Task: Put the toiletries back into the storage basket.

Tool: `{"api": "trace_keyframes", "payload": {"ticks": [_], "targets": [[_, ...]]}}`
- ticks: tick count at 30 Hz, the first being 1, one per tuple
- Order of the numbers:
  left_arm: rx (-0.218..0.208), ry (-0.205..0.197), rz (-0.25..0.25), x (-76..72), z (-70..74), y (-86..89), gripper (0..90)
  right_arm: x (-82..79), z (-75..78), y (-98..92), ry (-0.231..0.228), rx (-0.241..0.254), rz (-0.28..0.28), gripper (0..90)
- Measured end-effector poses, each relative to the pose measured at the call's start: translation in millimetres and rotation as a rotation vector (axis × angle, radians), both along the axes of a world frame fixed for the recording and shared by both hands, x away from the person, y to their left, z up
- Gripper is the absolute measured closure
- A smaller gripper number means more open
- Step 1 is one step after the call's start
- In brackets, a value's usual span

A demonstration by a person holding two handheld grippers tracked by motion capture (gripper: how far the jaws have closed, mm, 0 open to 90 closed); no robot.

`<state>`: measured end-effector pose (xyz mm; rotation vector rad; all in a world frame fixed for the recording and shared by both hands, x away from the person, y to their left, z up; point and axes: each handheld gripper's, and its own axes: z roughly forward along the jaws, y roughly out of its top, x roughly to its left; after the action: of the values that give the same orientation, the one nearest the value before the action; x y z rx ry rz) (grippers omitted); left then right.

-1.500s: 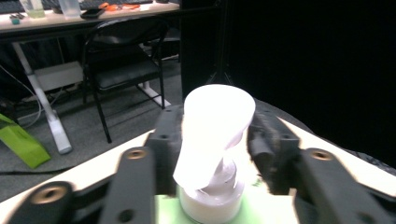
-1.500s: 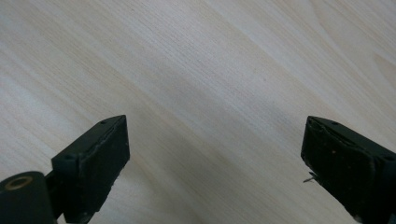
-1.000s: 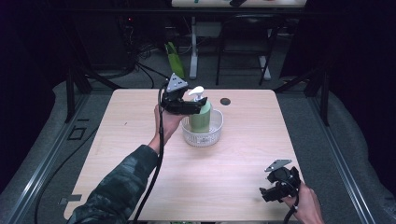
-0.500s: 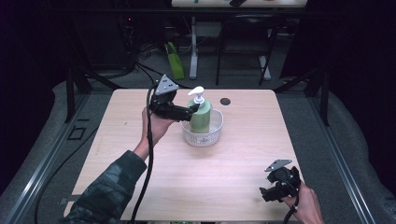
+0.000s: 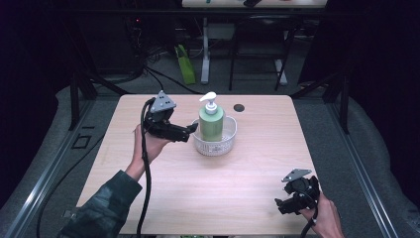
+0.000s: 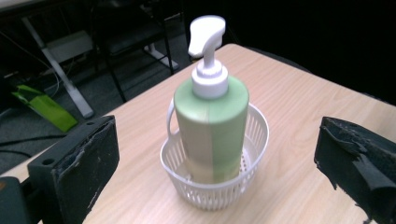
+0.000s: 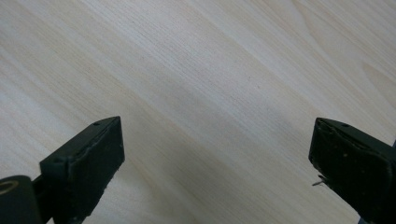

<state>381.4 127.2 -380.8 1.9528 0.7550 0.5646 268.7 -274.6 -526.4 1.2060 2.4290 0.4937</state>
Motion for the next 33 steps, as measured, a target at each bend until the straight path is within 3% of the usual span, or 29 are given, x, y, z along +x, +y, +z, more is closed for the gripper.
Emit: {"api": "trace_keyframes", "payload": {"ticks": [8, 19, 25, 29, 33], "targets": [[-0.013, 0.037, 0.030, -14.7, -15.0, 23.6, 0.0, -0.2, 0.8, -0.4, -0.007, 0.007, -0.002, 0.2], [-0.027, 0.101, 0.068, -35.7, -46.9, 44.8, 0.0, 0.0, 1.0, -0.5, -0.009, 0.007, 0.000, 0.0], [-0.011, 0.153, 0.072, -44.5, -63.9, 51.6, 0.0, -0.2, 0.9, -0.1, -0.007, 0.001, -0.003, 0.0], [-0.025, 0.187, 0.088, -52.7, -79.1, 56.3, 0.0, 0.3, 0.6, -0.5, -0.004, -0.005, -0.002, 0.0], [0.005, 0.244, 0.094, -61.2, -98.4, 59.2, 0.0, 0.3, 1.4, -1.1, -0.008, -0.006, -0.001, 0.0]]}}
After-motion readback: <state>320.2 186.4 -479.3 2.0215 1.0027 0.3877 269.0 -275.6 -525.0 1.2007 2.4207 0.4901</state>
